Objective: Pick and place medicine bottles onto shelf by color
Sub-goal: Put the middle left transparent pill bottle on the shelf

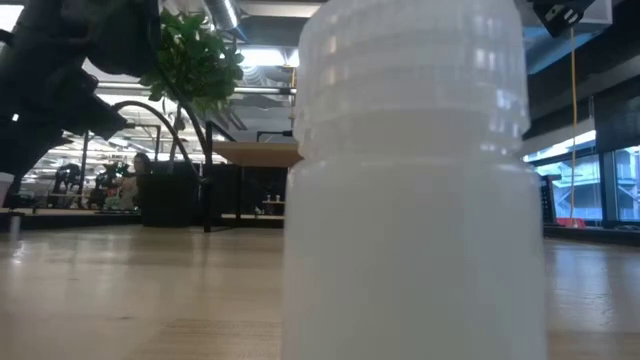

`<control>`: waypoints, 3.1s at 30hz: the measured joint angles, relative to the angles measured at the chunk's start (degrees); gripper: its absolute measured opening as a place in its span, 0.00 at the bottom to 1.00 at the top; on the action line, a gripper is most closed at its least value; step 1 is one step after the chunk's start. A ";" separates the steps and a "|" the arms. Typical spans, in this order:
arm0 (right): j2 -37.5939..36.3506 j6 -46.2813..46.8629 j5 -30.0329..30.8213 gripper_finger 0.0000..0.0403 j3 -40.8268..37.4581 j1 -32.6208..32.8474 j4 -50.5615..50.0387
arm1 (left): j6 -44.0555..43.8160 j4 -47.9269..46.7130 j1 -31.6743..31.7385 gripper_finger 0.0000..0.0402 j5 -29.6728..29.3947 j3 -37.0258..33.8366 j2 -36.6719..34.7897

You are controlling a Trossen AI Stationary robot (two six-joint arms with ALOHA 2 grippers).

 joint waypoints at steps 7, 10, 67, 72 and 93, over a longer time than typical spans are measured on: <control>0.01 -0.02 0.01 0.06 0.00 -0.01 0.00 | -0.06 0.12 -1.35 0.85 0.02 0.00 0.02; 0.00 0.00 0.01 0.06 0.00 0.01 0.00 | -0.85 -1.18 -2.12 0.85 0.35 0.00 0.04; 0.00 0.00 0.02 0.06 0.00 -0.01 0.00 | -9.90 4.44 -5.96 0.56 -3.59 -4.94 0.11; 0.00 -0.02 0.01 0.06 0.00 -0.01 0.00 | -10.91 4.46 -5.96 0.47 -2.75 -4.94 0.11; 0.02 0.00 0.01 0.06 0.00 0.01 0.00 | -14.15 -9.11 -5.96 0.37 -4.14 5.38 0.09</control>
